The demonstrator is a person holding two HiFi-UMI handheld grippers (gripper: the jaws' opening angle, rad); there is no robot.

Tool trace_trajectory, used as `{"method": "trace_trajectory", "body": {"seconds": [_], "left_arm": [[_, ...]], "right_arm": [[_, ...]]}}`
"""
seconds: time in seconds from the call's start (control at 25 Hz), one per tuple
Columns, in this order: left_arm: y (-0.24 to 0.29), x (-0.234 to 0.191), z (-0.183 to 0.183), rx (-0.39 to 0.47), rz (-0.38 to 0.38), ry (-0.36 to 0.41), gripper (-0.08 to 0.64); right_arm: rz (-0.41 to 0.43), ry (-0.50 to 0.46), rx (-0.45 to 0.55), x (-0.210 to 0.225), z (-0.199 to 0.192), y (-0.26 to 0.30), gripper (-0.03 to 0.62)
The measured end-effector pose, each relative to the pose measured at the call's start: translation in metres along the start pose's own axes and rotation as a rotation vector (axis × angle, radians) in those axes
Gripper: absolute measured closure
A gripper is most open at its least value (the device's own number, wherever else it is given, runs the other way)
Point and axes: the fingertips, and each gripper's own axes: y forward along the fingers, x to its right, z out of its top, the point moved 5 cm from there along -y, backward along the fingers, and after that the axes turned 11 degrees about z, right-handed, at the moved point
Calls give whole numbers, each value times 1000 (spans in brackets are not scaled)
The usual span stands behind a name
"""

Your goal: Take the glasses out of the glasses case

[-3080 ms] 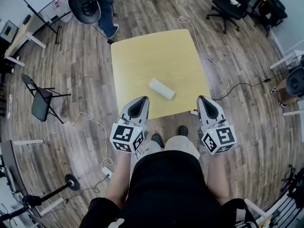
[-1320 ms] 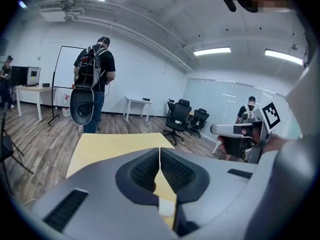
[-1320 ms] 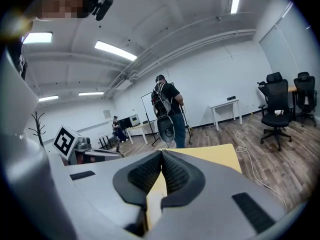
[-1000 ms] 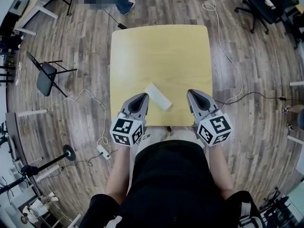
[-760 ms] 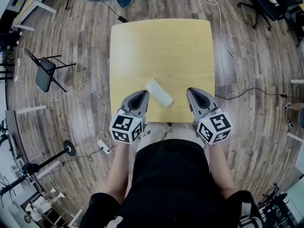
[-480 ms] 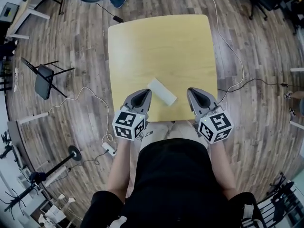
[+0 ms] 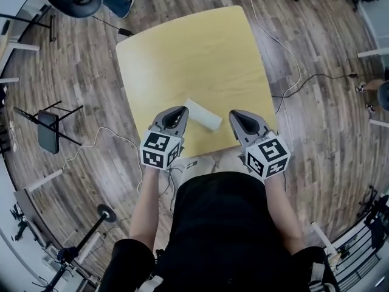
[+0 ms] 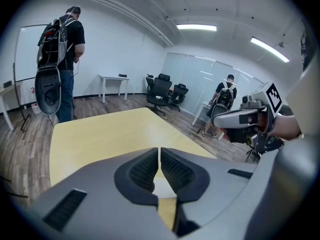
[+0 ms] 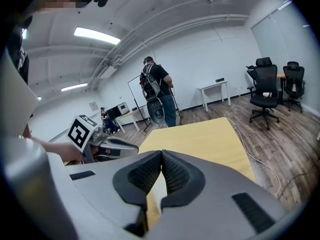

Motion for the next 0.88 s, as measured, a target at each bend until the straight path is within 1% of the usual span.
{"method": "trace_trajectory", "body": {"seconds": [0.16, 0.4, 0.48, 0.64, 0.72, 0.88], "left_arm": [[19, -5, -2, -30, -66, 49, 532], [51, -15, -5, -93, -169, 151, 531], [58, -16, -8, -119, -214, 189, 510], [71, -11, -15, -167, -288, 325, 441], [78, -9, -17, -179, -332, 390, 426], [89, -3, -24, -211, -438, 481, 383]], "right_arm": [[-33, 27, -15, 8, -11, 7, 575], [-71, 70, -37, 22, -23, 22, 575], [-79, 87, -42, 24, -27, 25, 575], [-91, 117, -50, 30, -38, 27, 575], [-92, 127, -58, 33, -42, 29, 575], [-90, 140, -82, 40, -50, 35, 575]]}}
